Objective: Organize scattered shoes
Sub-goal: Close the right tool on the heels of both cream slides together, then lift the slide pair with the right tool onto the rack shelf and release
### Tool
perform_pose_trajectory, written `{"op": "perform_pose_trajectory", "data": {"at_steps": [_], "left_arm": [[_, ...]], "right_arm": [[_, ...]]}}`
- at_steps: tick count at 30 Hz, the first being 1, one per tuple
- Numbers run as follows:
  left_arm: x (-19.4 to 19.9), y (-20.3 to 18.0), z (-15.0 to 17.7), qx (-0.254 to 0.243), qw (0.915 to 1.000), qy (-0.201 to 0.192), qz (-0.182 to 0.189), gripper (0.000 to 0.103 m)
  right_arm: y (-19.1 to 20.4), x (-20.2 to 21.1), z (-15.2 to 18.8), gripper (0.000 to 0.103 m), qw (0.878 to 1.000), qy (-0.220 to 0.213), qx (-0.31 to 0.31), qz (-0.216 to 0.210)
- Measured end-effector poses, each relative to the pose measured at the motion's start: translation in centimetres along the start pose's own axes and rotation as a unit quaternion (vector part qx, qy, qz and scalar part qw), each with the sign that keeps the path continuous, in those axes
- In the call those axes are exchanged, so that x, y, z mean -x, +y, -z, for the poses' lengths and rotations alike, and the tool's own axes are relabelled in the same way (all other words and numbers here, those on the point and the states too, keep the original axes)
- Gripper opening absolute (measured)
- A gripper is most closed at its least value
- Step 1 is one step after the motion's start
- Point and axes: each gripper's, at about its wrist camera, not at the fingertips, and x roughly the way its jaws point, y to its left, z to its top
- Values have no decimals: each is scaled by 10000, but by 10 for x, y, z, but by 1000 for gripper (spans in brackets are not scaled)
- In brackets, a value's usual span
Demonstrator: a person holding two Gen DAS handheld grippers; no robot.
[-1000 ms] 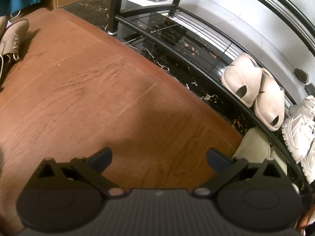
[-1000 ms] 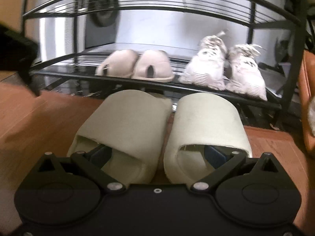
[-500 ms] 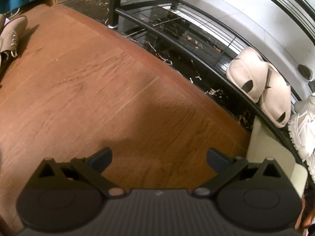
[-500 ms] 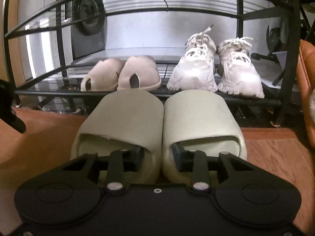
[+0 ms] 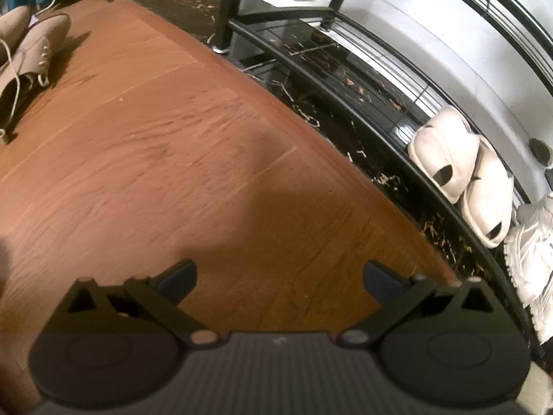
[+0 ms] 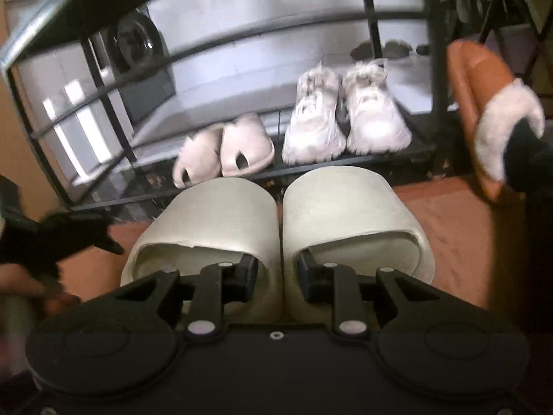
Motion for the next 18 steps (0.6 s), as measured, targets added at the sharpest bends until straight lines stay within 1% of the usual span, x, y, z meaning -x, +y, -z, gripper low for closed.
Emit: {"op": "perform_pose_trajectory", "data": {"at_steps": [2,4,8,11,13,14,16,17,18], "left_arm": [[0,0,0,6,10000,14,21,102],[0,0,1,9,10000,27,58,102],[2,0,1,33,9999,44,105,102],[7,0,1,100,9998,-40,163,102],[14,-3,2,99,9993,-207,289,102],[19,-8,4,-10,9987,-325,398,102],[26,-16,8,-227,9965,-530,598,102],[27,-17,8,-255,9959,-566,655,102],[32,-23,11,-320,9933,-689,870,102]], "right_arm": [[0,34,-7,25,9988,-444,162,-98],[3,59,-13,25,9951,-890,418,-74],[6,86,-43,25,9787,-1862,861,-9],[5,78,-70,25,9660,-2383,1001,-35],[2,60,-87,25,9602,-2586,1052,-29],[0,46,-97,25,9579,-2671,1047,-44],[-6,22,-115,25,9574,-2721,962,-15],[-9,10,-123,25,9579,-2725,900,22],[-13,-10,-136,26,9593,-2705,802,90]]}}
